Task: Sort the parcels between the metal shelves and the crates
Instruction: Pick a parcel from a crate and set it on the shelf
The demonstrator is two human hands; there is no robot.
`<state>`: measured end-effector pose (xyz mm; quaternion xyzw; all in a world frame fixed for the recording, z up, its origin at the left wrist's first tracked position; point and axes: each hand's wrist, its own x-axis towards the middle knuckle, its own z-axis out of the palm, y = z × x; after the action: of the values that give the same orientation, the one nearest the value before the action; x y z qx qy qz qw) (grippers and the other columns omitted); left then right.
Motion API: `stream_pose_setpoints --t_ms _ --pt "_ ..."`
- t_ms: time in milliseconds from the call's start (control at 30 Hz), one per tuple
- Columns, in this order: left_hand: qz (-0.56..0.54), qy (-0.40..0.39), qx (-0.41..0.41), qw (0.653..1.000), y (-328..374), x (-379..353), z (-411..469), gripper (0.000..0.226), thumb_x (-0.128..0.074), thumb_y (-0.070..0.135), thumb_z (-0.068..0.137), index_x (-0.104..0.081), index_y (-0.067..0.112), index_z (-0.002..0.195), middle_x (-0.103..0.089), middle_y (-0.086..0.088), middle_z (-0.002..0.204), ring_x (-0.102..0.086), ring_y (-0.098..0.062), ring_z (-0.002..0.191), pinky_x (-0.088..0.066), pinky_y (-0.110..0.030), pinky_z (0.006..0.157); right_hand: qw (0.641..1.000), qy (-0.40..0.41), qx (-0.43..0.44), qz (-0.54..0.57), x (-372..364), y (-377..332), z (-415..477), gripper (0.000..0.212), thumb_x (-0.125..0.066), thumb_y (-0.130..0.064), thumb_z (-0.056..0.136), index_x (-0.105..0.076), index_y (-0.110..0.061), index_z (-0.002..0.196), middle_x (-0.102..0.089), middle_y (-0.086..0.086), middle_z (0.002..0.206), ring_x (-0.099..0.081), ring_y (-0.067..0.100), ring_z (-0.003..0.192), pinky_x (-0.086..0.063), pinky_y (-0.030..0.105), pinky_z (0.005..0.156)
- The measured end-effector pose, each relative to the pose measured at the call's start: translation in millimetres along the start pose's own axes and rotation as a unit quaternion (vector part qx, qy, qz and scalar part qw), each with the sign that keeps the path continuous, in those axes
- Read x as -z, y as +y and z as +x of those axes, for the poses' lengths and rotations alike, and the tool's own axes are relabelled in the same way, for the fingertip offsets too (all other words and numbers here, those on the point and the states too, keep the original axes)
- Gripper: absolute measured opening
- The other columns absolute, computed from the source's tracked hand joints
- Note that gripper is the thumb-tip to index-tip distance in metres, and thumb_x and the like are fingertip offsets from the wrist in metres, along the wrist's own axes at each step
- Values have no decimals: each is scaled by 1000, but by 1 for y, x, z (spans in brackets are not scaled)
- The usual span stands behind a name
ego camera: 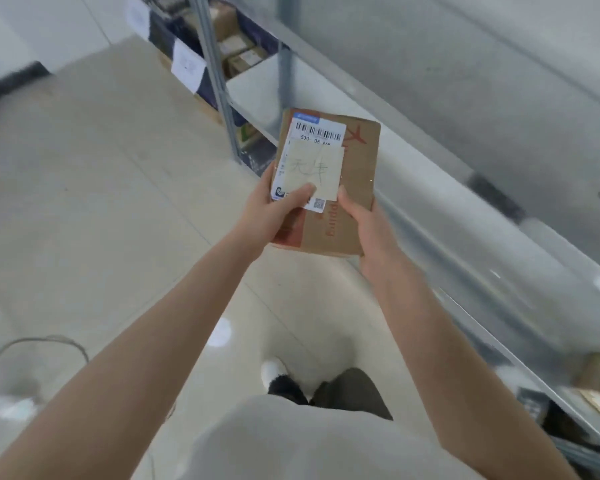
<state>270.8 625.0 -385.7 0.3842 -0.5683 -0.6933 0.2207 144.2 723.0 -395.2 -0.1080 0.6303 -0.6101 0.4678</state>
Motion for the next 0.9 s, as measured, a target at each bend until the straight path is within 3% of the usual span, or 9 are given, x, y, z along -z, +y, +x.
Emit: stream_pose_setpoints --t_ms 200,500,733,900 --pt "-24 68 -26 997 31 75 42 46 -73 21 89 -55 21 131 -71 5 119 -69 -15 106 -54 -38 96 997 -59 15 -39 -86 -36 51 41 -66 -31 94 -56 -26 133 -74 -3 115 -72 18 103 -57 40 90" --pt "-33 135 -26 990 78 172 154 43 -72 23 90 -55 22 129 -71 5 117 -70 -14 105 -55 -36 94 993 -108 6 -52 -198 -87 173 34 -67 -30 94 -61 -27 128 -75 -3 113 -72 19 103 -58 41 87" --pt "-29 198 -32 979 137 272 249 45 -72 24 89 -54 23 130 -72 7 115 -71 -11 100 -57 -26 84 981 -176 -4 -76 -314 -130 285 41 -68 -38 92 -57 -33 131 -73 -6 116 -68 20 110 -53 49 97" --pt "-44 245 -35 968 156 356 307 44 -72 24 89 -55 25 129 -72 10 111 -71 -5 94 -54 -12 69 971 -209 -17 -115 -408 -140 354 49 -72 -53 77 -60 -39 123 -72 -7 116 -65 22 113 -50 52 101"
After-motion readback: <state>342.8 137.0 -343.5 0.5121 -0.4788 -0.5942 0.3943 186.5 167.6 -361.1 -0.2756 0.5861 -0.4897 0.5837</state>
